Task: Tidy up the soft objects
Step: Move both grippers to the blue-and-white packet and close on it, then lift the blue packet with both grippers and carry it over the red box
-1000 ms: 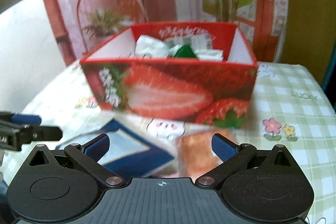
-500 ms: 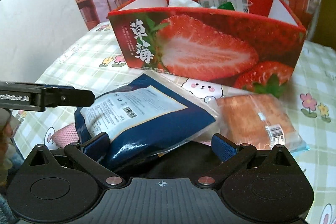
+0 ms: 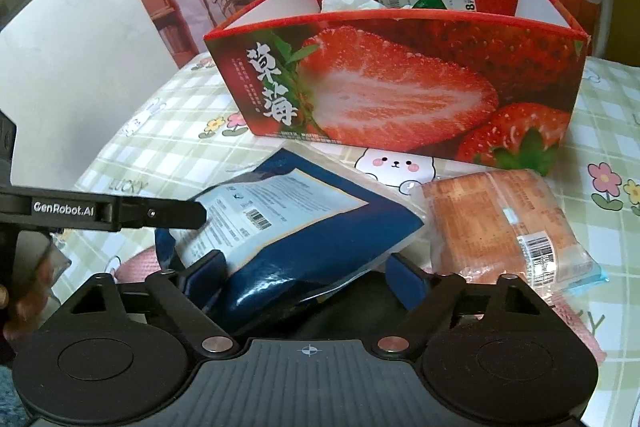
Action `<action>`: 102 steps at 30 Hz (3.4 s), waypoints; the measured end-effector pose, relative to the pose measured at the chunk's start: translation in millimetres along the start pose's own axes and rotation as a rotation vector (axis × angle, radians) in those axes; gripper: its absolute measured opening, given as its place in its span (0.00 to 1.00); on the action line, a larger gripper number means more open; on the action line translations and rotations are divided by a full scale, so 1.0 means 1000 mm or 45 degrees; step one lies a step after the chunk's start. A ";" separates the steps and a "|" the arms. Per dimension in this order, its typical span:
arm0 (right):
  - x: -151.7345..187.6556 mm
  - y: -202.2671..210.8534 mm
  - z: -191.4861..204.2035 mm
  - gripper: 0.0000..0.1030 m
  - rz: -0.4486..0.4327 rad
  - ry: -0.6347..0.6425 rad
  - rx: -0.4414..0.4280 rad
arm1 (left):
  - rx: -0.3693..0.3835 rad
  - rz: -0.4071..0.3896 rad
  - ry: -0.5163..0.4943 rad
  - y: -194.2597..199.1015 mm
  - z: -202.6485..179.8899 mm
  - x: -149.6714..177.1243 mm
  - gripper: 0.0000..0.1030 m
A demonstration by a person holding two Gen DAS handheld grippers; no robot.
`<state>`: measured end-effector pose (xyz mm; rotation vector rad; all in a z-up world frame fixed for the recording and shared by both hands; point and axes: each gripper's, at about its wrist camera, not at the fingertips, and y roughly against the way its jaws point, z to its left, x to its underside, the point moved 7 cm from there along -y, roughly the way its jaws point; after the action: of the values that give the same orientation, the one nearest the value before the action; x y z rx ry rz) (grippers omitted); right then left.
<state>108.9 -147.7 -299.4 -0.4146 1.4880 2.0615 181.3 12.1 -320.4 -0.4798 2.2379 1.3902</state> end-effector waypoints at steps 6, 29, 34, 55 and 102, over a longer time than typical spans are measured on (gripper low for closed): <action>-0.014 -0.001 0.000 0.69 -0.037 0.031 0.006 | 0.051 0.034 0.004 0.005 -0.008 0.005 0.51; -0.013 0.007 -0.010 0.57 -0.067 0.036 0.040 | 0.048 0.047 0.087 -0.002 0.003 0.004 0.51; -0.010 0.004 -0.010 0.50 -0.048 0.024 0.024 | 0.056 0.063 0.125 -0.006 0.007 0.006 0.51; -0.038 0.040 0.024 0.36 -0.270 0.195 -0.081 | 0.204 -0.147 -0.012 0.045 -0.025 -0.025 0.51; -0.199 0.040 -0.007 0.31 -0.542 0.425 0.089 | 0.062 -0.353 -0.254 0.008 -0.063 -0.188 0.39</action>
<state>242.9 -214.2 -162.5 -0.9931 1.4920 1.6540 322.0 -31.9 -187.0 -0.5827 1.9567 1.1830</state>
